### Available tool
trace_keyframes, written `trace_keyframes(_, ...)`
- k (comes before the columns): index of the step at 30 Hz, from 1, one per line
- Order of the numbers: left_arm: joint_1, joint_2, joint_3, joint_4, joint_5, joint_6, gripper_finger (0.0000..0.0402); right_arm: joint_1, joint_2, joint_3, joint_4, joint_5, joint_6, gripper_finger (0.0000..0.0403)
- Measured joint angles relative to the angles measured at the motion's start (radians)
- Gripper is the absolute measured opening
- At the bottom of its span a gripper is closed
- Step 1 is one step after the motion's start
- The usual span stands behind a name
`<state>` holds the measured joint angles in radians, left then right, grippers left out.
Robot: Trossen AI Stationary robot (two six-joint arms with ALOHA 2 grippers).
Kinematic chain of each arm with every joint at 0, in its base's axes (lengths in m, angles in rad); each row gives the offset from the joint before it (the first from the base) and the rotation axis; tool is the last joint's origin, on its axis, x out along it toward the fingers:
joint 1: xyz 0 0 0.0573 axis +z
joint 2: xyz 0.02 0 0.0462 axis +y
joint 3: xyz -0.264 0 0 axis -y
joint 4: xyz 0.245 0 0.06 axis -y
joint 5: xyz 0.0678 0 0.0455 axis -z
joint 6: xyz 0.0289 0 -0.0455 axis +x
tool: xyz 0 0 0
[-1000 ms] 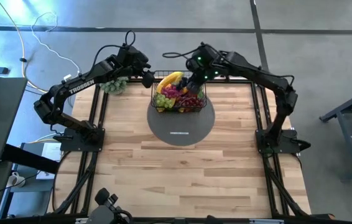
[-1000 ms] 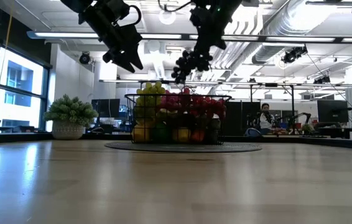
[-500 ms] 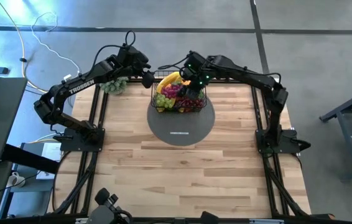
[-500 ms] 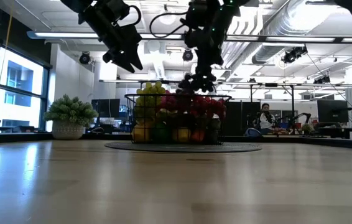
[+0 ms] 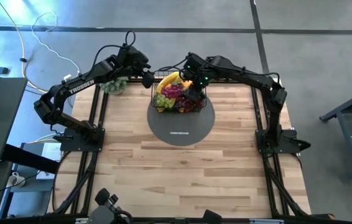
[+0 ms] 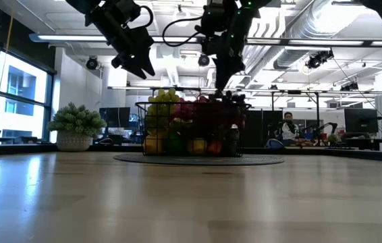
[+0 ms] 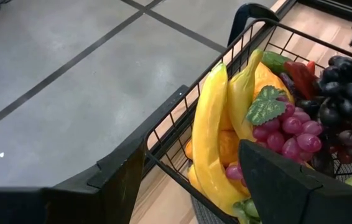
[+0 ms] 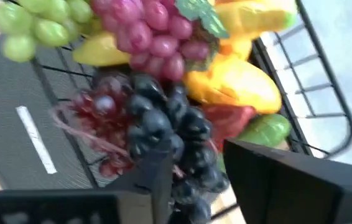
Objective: Build produce basket
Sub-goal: Put the purple grapes into the black wire basket, then return to Home Position
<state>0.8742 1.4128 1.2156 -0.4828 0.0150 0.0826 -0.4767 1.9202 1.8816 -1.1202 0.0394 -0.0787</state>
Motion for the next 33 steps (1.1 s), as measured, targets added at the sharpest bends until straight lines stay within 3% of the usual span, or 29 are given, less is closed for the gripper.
trace_keyframes(7,-0.005,-0.001,0.000,-0.051,0.019,-0.019,0.0250,-0.001,0.000,0.070,-0.092,0.032,0.060,0.0167)
trace_keyframes(17,-0.071,-0.042,-0.014,-0.131,0.172,-0.043,0.0250,0.027,0.000,0.173,-0.096,0.032,0.126,0.0172)
trace_keyframes(33,-0.206,-0.343,-0.402,0.203,0.209,-0.228,0.0250,0.061,-0.001,0.179,-0.076,0.032,0.150,0.0172)
